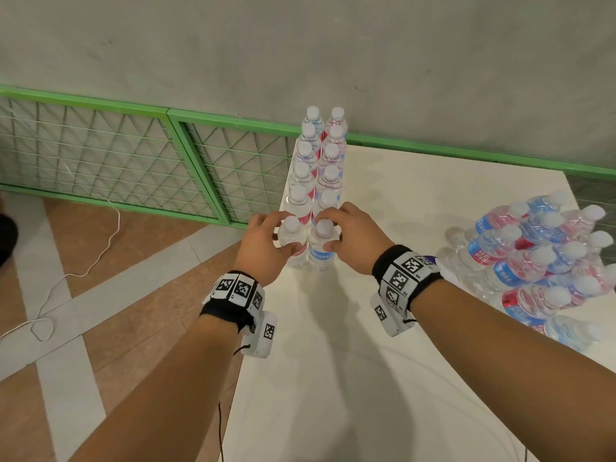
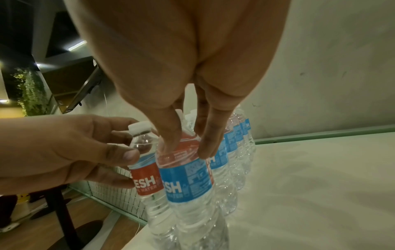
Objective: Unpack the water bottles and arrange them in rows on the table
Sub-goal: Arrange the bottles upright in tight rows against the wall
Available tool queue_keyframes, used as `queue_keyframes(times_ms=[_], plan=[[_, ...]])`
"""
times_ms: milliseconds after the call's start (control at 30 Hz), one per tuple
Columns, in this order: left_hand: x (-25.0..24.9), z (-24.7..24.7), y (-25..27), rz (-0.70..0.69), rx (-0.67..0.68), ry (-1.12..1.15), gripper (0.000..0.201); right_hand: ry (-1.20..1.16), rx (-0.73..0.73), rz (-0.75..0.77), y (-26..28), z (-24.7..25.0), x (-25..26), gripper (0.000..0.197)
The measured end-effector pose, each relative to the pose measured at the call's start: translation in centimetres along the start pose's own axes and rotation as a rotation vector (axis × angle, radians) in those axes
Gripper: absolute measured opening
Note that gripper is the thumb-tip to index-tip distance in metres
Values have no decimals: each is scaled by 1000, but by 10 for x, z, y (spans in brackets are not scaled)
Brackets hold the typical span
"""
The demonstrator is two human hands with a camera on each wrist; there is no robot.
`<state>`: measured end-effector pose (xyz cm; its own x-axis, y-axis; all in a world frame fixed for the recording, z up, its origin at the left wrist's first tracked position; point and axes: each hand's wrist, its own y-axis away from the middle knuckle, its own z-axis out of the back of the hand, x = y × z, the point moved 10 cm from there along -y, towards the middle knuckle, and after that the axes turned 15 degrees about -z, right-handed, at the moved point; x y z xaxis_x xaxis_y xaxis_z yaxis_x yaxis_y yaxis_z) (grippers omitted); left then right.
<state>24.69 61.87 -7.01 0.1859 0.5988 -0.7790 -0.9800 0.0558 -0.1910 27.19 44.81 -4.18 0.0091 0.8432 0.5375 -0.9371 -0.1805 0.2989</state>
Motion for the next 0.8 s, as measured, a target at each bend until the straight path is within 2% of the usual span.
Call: queue_keyframes(times_ms=[533, 667, 733, 800], plan=[[-1, 1, -5, 19, 30, 12, 56, -27, -23, -11, -1, 5, 5, 50], [-6, 1, 1, 32, 47, 13, 62, -11, 5, -17, 5, 5, 1, 61], [-17, 12, 5, 16, -34, -38, 61, -19, 6, -41, 12, 12, -7, 68], [-43, 27, 8, -66, -161, -103, 58, -35, -26, -63, 24, 28, -19, 60]])
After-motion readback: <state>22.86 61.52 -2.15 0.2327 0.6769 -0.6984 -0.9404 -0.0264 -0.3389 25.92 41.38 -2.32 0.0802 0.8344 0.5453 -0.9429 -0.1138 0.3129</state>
